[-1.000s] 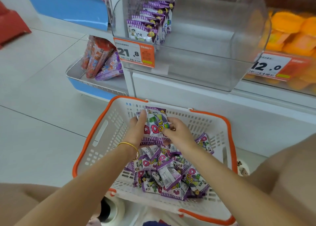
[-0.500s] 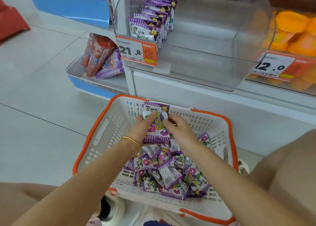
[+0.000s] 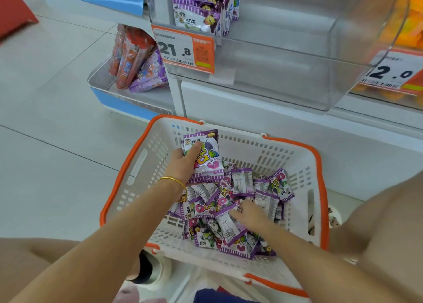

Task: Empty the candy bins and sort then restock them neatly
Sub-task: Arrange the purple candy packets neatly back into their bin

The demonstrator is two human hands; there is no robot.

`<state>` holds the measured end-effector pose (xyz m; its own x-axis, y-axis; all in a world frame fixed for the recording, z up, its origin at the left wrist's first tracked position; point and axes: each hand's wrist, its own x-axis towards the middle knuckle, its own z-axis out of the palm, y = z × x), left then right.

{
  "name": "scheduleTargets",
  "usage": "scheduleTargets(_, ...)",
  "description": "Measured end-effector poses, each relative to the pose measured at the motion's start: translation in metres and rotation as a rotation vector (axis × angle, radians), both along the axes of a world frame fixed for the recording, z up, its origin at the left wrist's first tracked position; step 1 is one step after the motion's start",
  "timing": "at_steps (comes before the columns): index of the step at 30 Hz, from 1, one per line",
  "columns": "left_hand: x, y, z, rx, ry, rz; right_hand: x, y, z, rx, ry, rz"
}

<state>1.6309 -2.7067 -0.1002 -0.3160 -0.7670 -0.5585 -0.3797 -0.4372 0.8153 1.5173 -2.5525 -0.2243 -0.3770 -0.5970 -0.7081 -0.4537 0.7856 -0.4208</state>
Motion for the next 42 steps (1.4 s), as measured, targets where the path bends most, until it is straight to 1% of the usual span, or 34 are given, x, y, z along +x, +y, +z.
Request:
scheduleTargets(1,0.000,0.000,-0.001,0.002,0.006,0.003,0.008,0.004,-0.007,0.034,0.021,0.020)
scheduleTargets(4,0.000,0.002,0.002,-0.001,0.000,-0.006,0.020,0.007,-0.015,0.053,-0.019,-0.072)
scheduleTargets(6,-0.001,0.004,0.004,-0.015,-0.004,-0.010,0.016,0.002,-0.014,0.007,-0.100,-0.162)
scheduleTargets(7,-0.001,0.004,0.006,-0.035,-0.007,-0.010,0.011,-0.003,-0.009,-0.041,-0.136,-0.242)
scheduleTargets(9,-0.003,0.006,0.007,-0.109,-0.029,-0.011,-0.002,-0.017,0.013,-0.195,-0.198,-0.427)
scheduleTargets(11,-0.004,0.008,0.007,-0.200,-0.077,0.016,-0.015,-0.032,0.049,-0.415,-0.228,-0.564)
scheduleTargets(13,-0.004,0.009,0.005,-0.248,-0.113,0.061,-0.022,-0.043,0.091,-0.667,-0.243,-0.652)
scheduleTargets(15,-0.005,0.012,0.008,-0.269,-0.140,0.072,-0.020,-0.048,0.125,-0.865,-0.199,-0.654)
scheduleTargets(17,-0.007,0.018,0.013,-0.264,-0.140,0.066,-0.008,-0.049,0.144,-0.950,-0.075,-0.528)
scheduleTargets(22,-0.019,0.034,0.034,-0.179,-0.051,0.082,0.016,-0.037,0.152,-0.907,0.271,-0.228)
scheduleTargets(25,-0.018,0.038,0.040,-0.110,0.008,0.060,0.015,-0.032,0.153,-0.934,0.365,-0.085)
scheduleTargets(27,-0.015,0.039,0.044,-0.052,0.076,0.067,0.015,-0.030,0.154,-0.966,0.321,-0.052)
scheduleTargets(29,-0.013,0.038,0.043,0.016,0.148,0.098,0.017,-0.029,0.158,-0.995,0.217,-0.078)
scheduleTargets(31,-0.010,0.036,0.043,0.011,0.175,0.080,0.018,-0.028,0.162,-1.034,0.152,-0.070)
scheduleTargets(33,-0.008,0.034,0.048,-0.026,0.164,0.075,0.019,-0.028,0.164,-1.053,0.140,-0.056)
scheduleTargets(34,-0.007,0.031,0.046,-0.042,0.165,0.080,0.019,-0.028,0.164,-1.054,0.105,-0.091)
scheduleTargets(37,-0.009,0.029,0.045,-0.109,0.182,0.095,0.019,-0.030,0.168,-0.975,-0.096,-0.273)
scheduleTargets(40,-0.011,0.029,0.047,-0.183,0.200,0.086,0.015,-0.030,0.168,-0.888,-0.207,-0.246)
scheduleTargets(42,-0.011,0.028,0.048,-0.217,0.230,0.076,0.015,-0.029,0.170,-0.840,-0.217,-0.200)
